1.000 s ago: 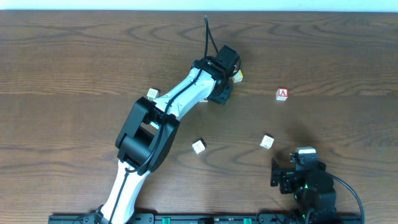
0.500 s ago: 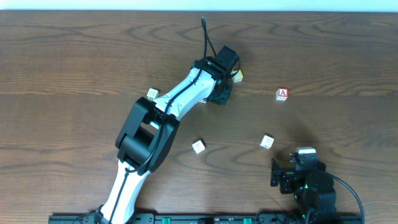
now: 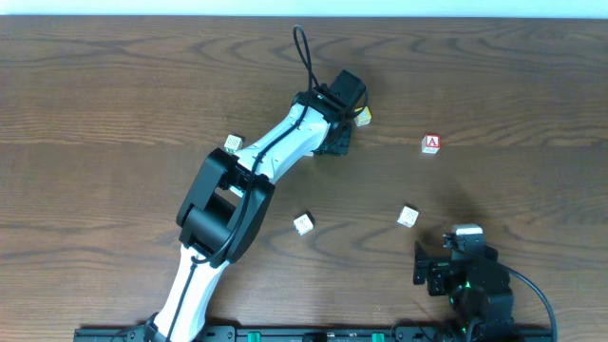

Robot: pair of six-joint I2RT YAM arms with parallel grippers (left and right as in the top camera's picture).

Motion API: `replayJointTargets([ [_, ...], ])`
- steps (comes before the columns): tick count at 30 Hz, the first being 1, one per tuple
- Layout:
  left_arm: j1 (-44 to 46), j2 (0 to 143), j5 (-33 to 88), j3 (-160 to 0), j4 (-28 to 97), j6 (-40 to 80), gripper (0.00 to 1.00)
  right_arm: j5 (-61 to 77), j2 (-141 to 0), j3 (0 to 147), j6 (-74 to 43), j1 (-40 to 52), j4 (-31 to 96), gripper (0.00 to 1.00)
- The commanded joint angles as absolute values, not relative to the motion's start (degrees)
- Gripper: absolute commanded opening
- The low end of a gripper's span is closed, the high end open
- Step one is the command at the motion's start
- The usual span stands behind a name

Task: Spell out Ai2
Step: 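Lower the blue '2' block and open the left gripper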

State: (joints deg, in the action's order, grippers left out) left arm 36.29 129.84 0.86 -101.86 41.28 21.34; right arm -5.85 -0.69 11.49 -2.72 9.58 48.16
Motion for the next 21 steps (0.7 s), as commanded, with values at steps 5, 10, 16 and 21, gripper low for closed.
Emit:
replayJointTargets([
  [5,37.1,129.1,-0.4,-101.6,41.3,22.9,0.25,-5.8,-0.3,10.8,-2.1,9.2,48.2,0.99],
  [10,37.1,129.1,-0.4,-101.6,41.3,22.7,0.43,-5.8,-0.3,10.8,-2.1,9.2,48.2,0.99],
  [16,37.1,129.1,-0.4,-101.6,41.4,22.7,0.48,-5.8,-0.3,10.8,-2.1,9.2,48.3,0.99],
  [21,37.1,129.1,-0.4,-101.7,41.2,21.6,0.47,-5.8,-0.3,10.8,-2.1,9.2,48.2,0.99],
])
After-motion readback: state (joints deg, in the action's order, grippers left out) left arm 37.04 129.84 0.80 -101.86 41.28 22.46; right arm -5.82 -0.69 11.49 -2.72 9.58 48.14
